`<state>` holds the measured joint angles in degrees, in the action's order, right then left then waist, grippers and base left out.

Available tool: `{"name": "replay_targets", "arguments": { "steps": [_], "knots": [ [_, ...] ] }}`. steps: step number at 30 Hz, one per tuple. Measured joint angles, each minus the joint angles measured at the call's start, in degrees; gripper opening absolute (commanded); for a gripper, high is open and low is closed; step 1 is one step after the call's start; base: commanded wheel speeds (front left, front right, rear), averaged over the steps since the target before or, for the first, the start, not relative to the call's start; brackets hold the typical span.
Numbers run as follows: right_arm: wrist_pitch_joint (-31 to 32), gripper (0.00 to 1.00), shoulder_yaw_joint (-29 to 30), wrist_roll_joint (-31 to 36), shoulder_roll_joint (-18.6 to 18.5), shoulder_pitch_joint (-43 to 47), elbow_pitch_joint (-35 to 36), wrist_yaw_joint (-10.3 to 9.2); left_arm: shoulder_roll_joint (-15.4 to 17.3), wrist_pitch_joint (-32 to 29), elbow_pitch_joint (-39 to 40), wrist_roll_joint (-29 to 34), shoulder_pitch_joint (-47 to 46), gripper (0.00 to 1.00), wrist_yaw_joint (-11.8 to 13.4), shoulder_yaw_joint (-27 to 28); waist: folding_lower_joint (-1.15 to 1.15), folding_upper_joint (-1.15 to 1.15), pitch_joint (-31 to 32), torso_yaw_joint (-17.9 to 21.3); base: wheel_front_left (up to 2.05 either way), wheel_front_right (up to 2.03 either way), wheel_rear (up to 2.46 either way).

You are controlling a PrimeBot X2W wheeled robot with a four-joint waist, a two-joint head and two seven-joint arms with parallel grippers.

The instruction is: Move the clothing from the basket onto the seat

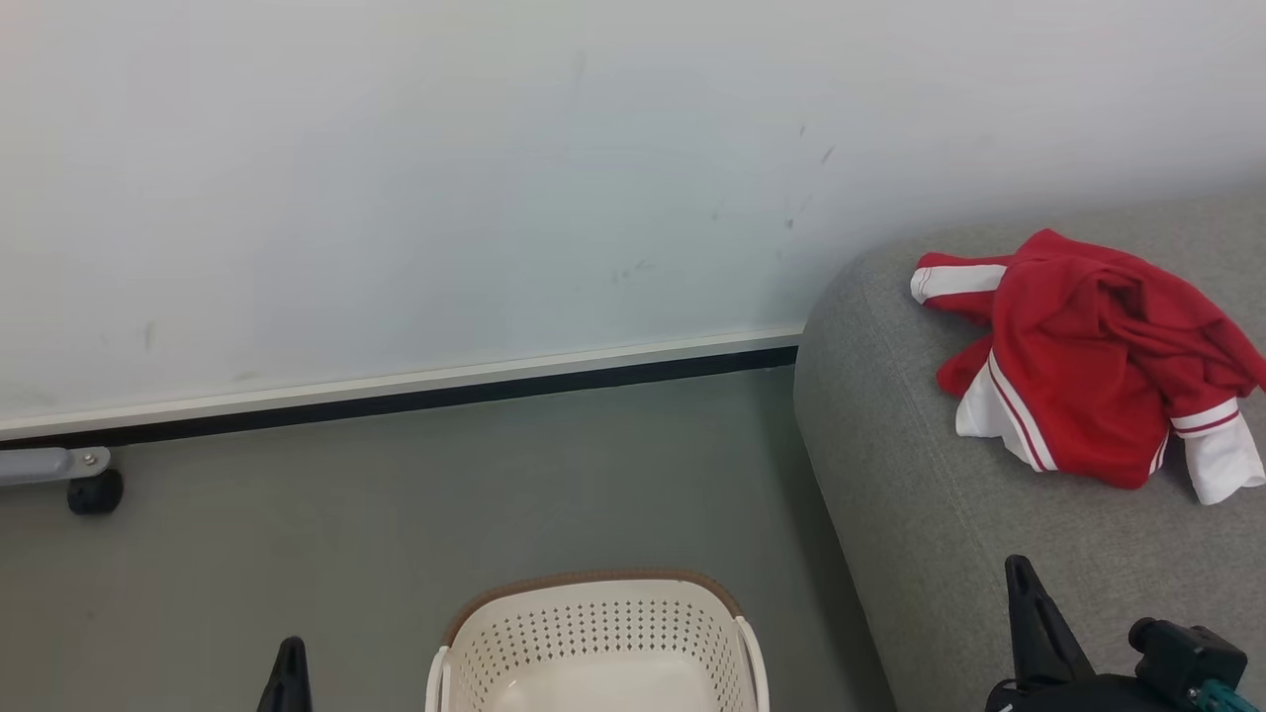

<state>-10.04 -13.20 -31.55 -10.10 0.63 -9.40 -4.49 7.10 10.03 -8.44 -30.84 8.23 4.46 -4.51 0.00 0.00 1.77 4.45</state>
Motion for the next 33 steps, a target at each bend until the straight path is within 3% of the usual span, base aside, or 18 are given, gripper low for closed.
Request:
{"name": "replay_targets", "arguments": {
  "steps": [33],
  "knots": [
    [7.0,0.0,8.6,-24.3,3.1,-2.2,-2.6,4.53,-1.8,-7.0,-3.0,-24.3,-4.9,0.0,-4.5,4.0,0.0,0.0,-0.7,-1.8,0.0,0.0,0.0]
  ]
}}
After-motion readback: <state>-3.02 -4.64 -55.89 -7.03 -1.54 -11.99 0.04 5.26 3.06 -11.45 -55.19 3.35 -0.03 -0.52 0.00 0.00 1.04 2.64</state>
